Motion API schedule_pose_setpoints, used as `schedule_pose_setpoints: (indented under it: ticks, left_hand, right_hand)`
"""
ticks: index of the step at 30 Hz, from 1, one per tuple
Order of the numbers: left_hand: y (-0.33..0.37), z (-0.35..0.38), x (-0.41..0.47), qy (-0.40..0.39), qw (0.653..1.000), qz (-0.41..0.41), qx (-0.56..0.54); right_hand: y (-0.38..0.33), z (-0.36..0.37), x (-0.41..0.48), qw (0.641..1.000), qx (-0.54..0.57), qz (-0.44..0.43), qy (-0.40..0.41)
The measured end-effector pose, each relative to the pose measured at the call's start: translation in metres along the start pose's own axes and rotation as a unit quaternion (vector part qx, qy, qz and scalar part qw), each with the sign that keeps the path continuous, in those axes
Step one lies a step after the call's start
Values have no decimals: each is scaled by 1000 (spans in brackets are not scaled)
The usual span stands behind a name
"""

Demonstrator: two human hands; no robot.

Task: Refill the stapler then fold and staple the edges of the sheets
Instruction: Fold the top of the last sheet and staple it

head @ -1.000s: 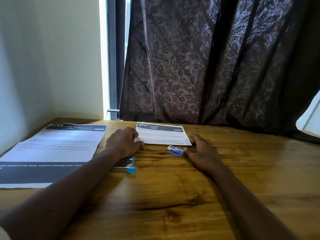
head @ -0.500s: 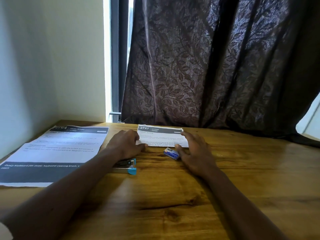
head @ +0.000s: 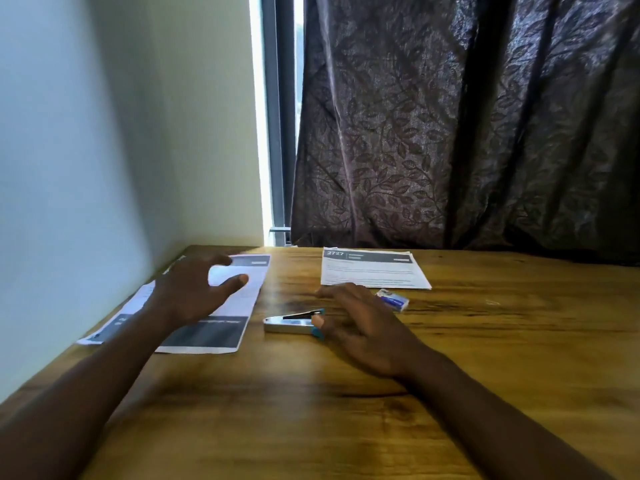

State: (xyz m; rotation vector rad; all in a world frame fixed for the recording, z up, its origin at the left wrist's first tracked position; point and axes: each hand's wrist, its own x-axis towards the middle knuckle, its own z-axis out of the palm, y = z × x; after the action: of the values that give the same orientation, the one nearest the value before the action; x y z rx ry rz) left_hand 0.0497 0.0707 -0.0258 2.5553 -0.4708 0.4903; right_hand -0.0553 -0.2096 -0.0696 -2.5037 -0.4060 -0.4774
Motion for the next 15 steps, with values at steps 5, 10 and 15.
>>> schedule_pose_setpoints:
  ticks: [5,10,15]
  left_hand:
    - [-40,-5,11,-18,994,-84,65]
    - [-50,8,18,-75,982,-134,107]
    - [-58,15,22,-125,982,-135,49]
  right_hand:
    - [1,0,1,1000,-14,2,-24]
    - [6,2,2,1000,-9,16,-16]
    - [4,2,2,1000,-16,8,-16]
